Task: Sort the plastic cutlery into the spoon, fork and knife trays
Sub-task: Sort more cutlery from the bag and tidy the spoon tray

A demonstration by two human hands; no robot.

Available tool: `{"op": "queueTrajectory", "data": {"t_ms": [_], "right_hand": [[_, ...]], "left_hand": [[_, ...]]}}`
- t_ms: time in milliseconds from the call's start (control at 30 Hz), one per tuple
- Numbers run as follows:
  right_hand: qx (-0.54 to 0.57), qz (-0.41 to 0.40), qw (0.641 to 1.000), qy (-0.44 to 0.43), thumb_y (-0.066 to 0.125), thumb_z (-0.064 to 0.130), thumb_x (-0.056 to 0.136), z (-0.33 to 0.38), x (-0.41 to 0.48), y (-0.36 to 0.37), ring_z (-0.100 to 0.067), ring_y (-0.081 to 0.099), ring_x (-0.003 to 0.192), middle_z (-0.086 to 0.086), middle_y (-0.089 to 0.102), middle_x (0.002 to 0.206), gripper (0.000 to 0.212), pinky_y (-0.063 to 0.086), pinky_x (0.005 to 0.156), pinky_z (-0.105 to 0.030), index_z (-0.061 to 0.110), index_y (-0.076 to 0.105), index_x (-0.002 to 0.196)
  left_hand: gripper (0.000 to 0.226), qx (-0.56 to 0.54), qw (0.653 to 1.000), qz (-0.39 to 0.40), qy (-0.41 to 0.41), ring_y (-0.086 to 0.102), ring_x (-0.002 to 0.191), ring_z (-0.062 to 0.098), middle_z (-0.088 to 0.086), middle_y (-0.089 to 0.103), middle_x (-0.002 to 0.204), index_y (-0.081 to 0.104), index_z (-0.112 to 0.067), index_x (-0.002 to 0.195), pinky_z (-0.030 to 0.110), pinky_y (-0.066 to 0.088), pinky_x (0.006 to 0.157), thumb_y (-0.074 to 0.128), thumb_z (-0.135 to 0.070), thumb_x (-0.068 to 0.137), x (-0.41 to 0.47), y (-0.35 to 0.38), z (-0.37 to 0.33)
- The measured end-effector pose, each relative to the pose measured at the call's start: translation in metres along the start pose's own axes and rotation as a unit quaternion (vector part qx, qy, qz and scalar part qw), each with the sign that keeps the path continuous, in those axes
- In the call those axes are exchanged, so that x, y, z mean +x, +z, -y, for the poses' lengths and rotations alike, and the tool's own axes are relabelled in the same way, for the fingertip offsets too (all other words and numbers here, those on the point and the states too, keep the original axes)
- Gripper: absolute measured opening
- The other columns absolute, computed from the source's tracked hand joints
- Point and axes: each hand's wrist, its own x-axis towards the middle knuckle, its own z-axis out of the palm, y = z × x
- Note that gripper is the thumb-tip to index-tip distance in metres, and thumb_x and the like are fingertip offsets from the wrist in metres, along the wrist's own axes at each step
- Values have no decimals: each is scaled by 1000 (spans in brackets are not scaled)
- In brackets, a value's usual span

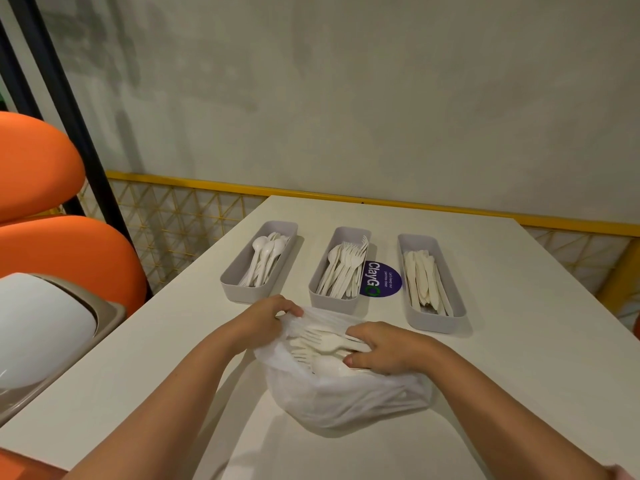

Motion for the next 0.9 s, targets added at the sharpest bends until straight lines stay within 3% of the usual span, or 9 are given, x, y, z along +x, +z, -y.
{"op": "queueTrajectory", "data": {"t_ms": [100, 233, 367, 467, 633, 733, 900], "right_hand": [[21, -13, 1000, -1, 51, 29, 94, -2, -3, -1, -14, 48, 98, 4, 52, 107, 13, 36, 80, -25, 19, 50, 102], [87, -29, 996, -7, 50, 26, 95, -5, -11, -7, -10, 51, 111, 6, 55, 126, 36, 39, 91, -22, 20, 48, 131], [180, -39, 982, -36, 54, 23, 94, -6, -18, -14, -9, 59, 101, 11, 63, 104, 17, 45, 92, -26, 36, 56, 105], [234, -88, 968, -35, 53, 22, 94, -5, -20, -17, -7, 58, 105, 13, 62, 111, 27, 45, 95, -25, 36, 52, 118], [255, -146, 955, -31, 45, 20, 98, 1, -19, -20, -5, 59, 75, 6, 62, 77, 21, 45, 73, -13, 35, 48, 112], [266, -185, 946, -33, 43, 19, 99, 8, -19, -26, -3, 56, 71, 2, 61, 74, 19, 41, 58, -3, 34, 46, 111], [283, -218, 933, -38, 43, 23, 99, 15, -16, -32, -5, 59, 76, 4, 63, 73, 25, 44, 72, -18, 31, 47, 122]], "left_hand": [[55, 1, 1000, 0, -1, 45, 122, 14, -1, 49, 133, 60, -16, 120, 10, 28, 85, 30, 15, 85, -1, -1, 0], [55, 8, 1000, 1, 1, 45, 121, 15, 0, 49, 132, 59, -14, 123, 11, 29, 86, 31, 14, 85, -1, -1, 1], [52, 14, 1000, -5, -8, 46, 124, 18, 0, 50, 131, 57, -13, 124, 18, 35, 92, 31, 11, 86, -2, -2, -2], [54, 16, 1000, -2, -8, 47, 121, 17, -2, 49, 132, 56, -14, 124, 16, 34, 89, 30, 13, 86, -4, -3, -6], [52, 9, 1000, -2, -13, 48, 101, 12, 0, 50, 133, 57, -17, 124, 14, 33, 83, 29, 9, 88, -7, -8, -14], [47, 14, 1000, -19, -3, 52, 108, 17, 0, 51, 129, 60, -16, 121, 16, 34, 83, 31, 5, 90, -8, -13, -20], [33, -13, 994, -100, 46, 48, 94, 13, 0, 51, 115, 65, -16, 110, 20, 33, 82, 40, -4, 94, -9, -19, -38]]}}
